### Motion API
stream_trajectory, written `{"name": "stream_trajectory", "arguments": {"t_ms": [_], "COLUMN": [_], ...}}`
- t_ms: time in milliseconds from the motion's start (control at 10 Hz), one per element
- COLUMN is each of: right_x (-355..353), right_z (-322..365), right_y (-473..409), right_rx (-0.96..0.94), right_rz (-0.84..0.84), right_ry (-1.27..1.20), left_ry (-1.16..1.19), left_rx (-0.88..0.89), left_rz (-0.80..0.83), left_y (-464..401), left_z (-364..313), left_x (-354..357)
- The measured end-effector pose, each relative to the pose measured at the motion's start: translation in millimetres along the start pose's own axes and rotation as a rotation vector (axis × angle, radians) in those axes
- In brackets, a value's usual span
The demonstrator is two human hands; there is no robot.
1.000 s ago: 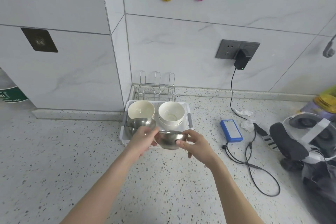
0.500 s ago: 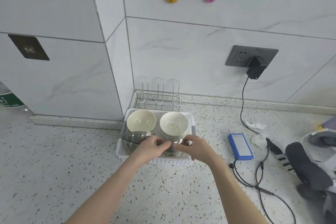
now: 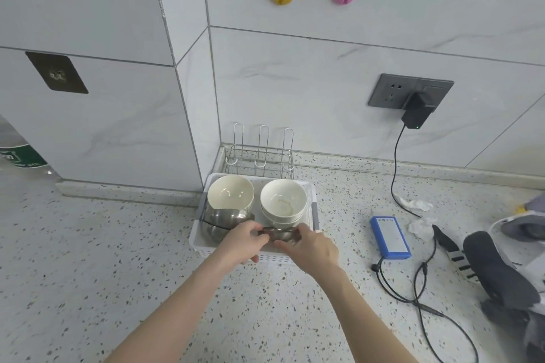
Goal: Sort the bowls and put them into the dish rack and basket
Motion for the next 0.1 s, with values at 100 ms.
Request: {"name": "stream_trajectory", "arguments": {"t_ms": [100], "right_x": [-5.1], "right_z": [2.0], "right_y": [5.9], "right_rx": [-0.003], "right_rz": [-0.016], "right_ry": [0.035], "left_ry": [0.059], "left_rx": [0.018], "left_rz": [-0.003], "left_y": [12.6], "left_z": [1.5], "left_x": [-5.3]}}
Point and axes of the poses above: each hand's wrist, its own y-axis away from the middle knuckle, its own x-axis out of the palm, z = x × y, the point moved 4 cm from there along -y, towards the middle knuckle, and after that the axes turned 9 degrees about -y, right-handed, at the moved point
